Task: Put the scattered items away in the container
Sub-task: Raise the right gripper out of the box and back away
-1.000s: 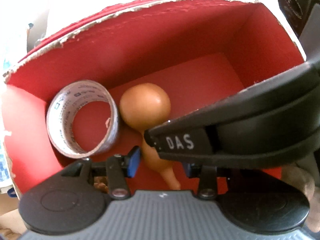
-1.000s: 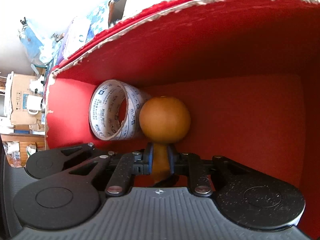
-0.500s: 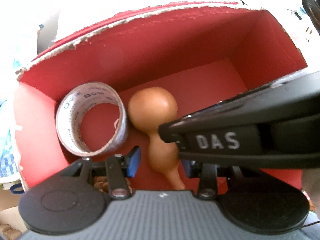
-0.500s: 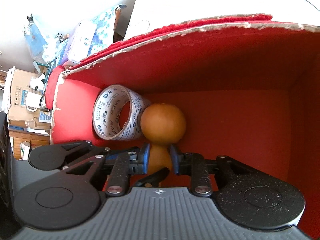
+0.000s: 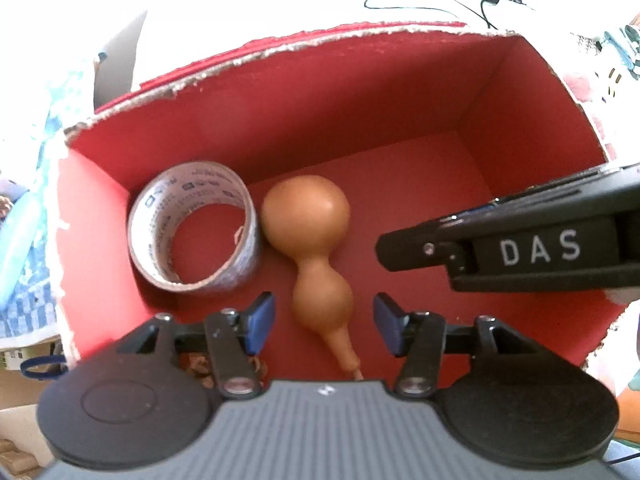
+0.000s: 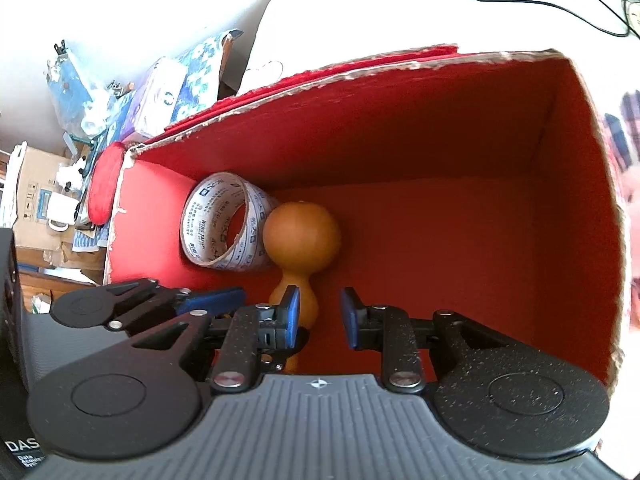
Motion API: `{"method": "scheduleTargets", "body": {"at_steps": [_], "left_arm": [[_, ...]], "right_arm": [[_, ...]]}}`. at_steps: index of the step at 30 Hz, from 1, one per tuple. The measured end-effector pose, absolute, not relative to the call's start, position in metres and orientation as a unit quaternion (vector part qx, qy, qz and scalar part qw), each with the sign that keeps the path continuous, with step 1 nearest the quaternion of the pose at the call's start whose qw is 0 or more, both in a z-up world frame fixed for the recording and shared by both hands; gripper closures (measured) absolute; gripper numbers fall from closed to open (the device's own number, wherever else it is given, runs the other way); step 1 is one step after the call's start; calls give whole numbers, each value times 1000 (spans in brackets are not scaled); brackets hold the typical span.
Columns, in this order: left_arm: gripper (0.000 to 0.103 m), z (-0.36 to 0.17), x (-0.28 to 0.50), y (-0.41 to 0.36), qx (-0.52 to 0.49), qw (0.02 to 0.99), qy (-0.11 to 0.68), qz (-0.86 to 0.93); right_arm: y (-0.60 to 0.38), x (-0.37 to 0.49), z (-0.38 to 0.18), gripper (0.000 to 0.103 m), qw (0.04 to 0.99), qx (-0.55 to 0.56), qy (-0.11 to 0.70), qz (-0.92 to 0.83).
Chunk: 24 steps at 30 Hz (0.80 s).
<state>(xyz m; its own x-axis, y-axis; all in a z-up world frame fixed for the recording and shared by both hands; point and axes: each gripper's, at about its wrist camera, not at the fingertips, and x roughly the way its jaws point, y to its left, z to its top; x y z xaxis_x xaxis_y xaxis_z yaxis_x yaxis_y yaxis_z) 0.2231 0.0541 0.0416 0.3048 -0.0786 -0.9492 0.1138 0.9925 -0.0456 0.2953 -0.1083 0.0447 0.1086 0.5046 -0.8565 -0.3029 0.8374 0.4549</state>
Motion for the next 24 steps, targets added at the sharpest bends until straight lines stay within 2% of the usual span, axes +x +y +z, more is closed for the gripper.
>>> {"method": "scheduleTargets", "body": {"at_steps": [2,10,15,24], "left_arm": [[38,46,219,55,16,813,580,-53],[30,60,212,53,36,837,546,3],[30,59,231,62,31,842,537,28],[27,65,220,42,24,851,520,76]], "right_arm": [[-109,298,44,77,744,82,606,270],[-103,288,46,77,767,72,583,259],[-104,285,46,77,774,73,572,261],[-116,274,64,76,784,69,552,277]]}}
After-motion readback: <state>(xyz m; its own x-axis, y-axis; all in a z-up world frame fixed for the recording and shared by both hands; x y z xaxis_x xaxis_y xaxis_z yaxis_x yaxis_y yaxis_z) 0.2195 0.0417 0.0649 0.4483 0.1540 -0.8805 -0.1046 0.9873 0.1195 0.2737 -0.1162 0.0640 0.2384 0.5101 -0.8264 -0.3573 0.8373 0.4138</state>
